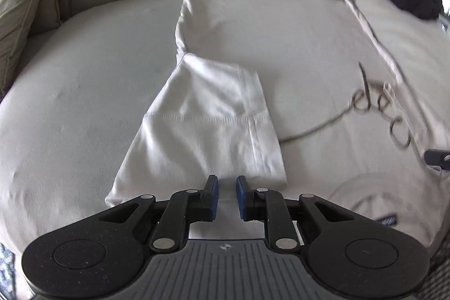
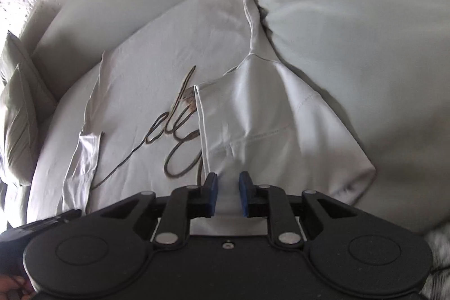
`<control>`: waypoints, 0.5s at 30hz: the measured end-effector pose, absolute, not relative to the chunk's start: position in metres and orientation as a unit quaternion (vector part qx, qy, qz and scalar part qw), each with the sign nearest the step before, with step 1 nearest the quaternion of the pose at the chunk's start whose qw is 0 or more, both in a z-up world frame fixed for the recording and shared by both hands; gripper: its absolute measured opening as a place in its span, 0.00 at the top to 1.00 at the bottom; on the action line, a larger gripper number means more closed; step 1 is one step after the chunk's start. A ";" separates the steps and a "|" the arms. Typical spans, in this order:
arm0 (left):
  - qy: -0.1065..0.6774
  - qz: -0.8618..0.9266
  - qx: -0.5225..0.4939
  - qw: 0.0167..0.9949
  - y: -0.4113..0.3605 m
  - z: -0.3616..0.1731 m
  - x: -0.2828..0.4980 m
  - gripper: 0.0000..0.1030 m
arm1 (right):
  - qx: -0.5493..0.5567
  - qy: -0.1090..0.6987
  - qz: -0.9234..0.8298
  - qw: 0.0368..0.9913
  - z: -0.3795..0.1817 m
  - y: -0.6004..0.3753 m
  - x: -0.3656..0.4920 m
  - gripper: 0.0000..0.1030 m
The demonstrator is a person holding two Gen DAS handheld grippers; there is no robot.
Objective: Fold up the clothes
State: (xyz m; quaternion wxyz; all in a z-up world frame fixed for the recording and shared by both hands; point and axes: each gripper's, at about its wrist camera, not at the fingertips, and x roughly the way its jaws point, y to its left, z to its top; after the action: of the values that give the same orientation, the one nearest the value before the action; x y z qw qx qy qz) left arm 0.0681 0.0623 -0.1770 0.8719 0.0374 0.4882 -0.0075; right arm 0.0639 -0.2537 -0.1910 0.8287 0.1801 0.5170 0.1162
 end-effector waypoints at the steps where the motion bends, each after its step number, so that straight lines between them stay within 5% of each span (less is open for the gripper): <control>1: 0.485 -0.013 0.047 0.873 0.060 -0.176 0.061 0.83 | 0.178 0.522 0.135 0.823 -0.188 -0.252 0.055 0.83; 15: 0.447 -0.028 0.014 0.894 0.056 -0.146 0.035 0.82 | 0.151 0.480 0.065 0.862 -0.149 -0.311 0.063 0.82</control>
State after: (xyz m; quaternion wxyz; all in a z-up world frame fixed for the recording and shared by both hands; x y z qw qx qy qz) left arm 0.0354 0.0563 -0.1461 0.8942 0.0137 0.4466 -0.0275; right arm 0.0625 -0.3112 -0.1494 0.8621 0.1508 0.4795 0.0646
